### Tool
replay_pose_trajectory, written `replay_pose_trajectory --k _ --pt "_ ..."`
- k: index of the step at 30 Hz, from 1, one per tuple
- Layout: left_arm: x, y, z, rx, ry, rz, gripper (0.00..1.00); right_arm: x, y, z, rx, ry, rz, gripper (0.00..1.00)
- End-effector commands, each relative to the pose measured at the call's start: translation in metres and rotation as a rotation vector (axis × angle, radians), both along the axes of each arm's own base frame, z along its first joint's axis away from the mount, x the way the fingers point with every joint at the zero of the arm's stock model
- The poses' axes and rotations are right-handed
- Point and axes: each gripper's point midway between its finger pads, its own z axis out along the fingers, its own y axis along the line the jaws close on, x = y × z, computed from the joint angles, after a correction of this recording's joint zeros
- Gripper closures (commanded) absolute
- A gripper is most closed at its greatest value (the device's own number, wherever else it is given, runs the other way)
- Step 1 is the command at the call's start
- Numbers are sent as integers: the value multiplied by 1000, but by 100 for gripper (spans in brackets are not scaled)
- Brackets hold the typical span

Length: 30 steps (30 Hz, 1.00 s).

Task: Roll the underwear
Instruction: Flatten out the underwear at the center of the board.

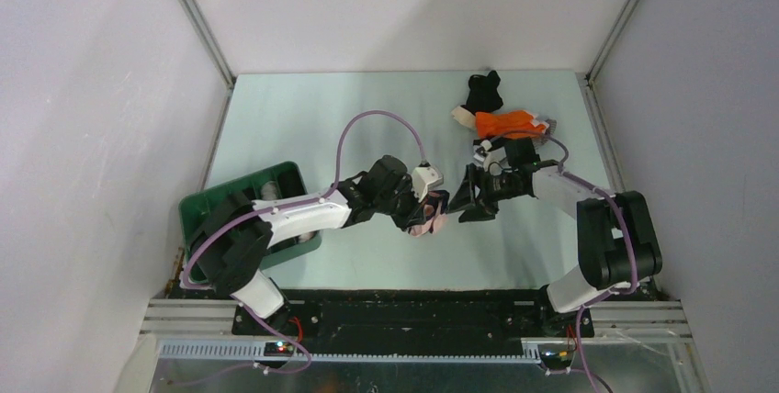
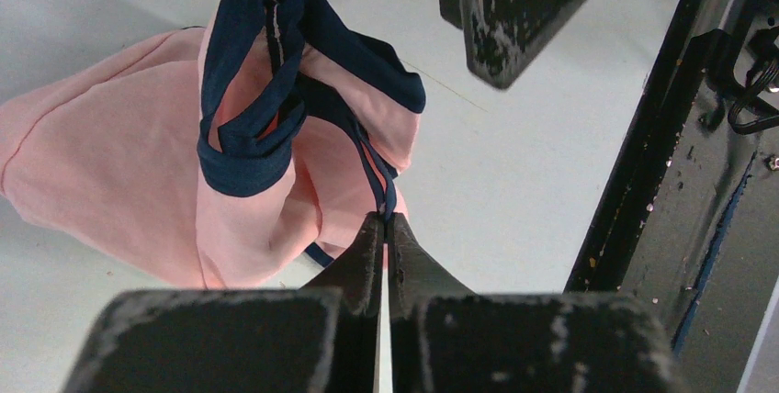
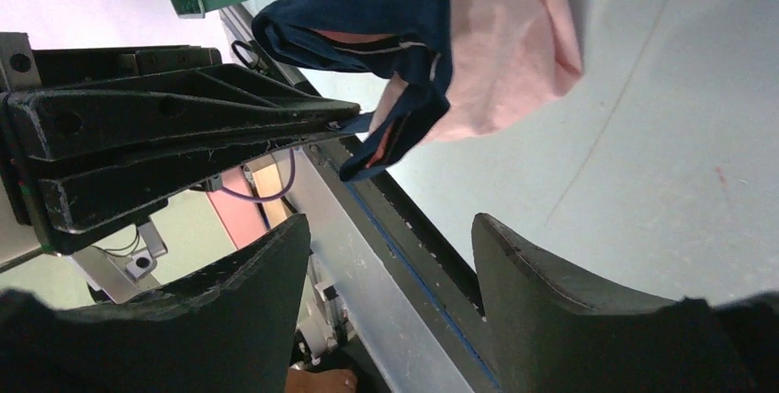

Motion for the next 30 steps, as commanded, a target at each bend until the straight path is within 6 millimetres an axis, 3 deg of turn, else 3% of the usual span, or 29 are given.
replay_pose_trajectory --k 1,7,15,25,28,30 --pt "7 -11 19 -42 -53 -15 100 9 13 8 19 -29 -15 34" --pt "6 -8 17 -34 -57 -19 100 12 27 7 70 -6 -2 42" --pt "7 -8 17 -30 -62 -20 100 15 31 -1 43 3 -4 41" --pt "8 -6 17 -20 -68 -17 100 19 29 -3 33 -3 -16 89" --pt "8 -3 20 -8 -83 -19 100 20 22 0 27 -8 -26 100" --pt "10 2 25 7 -103 -28 100 21 15 9 21 -40 -16 100"
